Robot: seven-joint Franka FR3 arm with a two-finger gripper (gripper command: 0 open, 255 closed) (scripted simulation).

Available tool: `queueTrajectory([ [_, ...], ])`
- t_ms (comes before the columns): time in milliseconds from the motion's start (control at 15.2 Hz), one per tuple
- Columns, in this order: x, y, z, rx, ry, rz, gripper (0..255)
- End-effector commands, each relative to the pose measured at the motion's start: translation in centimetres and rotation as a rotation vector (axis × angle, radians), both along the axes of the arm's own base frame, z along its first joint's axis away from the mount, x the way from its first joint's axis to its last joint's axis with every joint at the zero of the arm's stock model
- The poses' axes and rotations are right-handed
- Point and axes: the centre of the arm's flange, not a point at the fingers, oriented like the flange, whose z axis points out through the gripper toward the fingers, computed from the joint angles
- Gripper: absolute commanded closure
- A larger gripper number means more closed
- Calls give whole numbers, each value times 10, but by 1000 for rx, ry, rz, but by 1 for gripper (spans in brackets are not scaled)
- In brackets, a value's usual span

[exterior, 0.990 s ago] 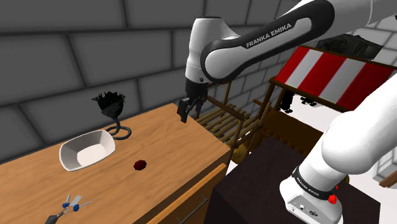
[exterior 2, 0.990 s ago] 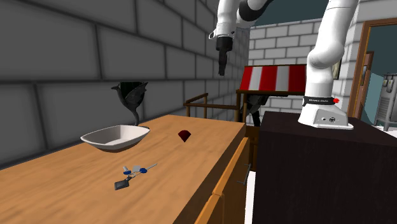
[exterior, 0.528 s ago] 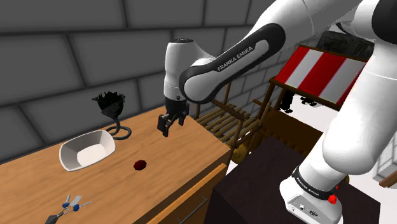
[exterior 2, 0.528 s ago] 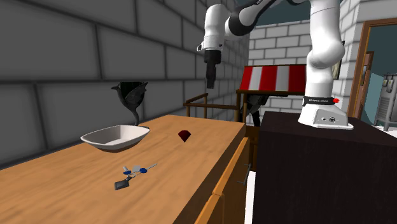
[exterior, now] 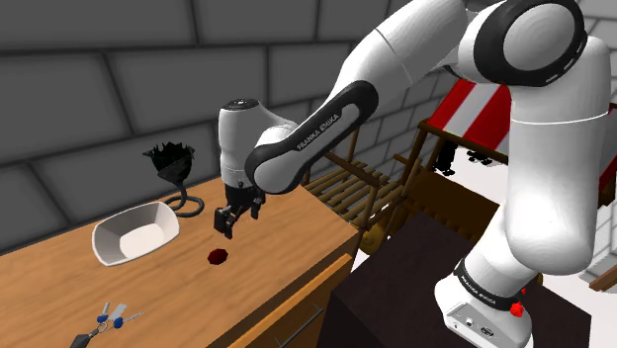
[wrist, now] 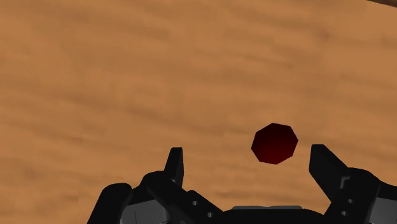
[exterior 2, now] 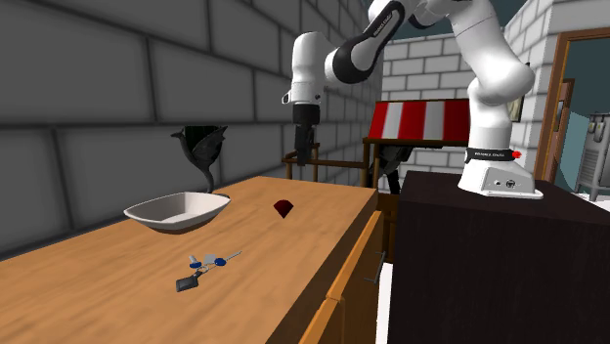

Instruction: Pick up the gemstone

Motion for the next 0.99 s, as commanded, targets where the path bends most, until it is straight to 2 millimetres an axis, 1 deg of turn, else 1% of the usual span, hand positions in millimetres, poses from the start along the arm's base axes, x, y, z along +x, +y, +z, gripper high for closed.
queueTrajectory([
  [0,7,18,-19,-2,5,2,0],
  [330,28,61,-66,-5,18,8,0],
  [396,30,67,-71,-5,19,8,0],
  [924,30,67,-111,-5,19,8,0],
])
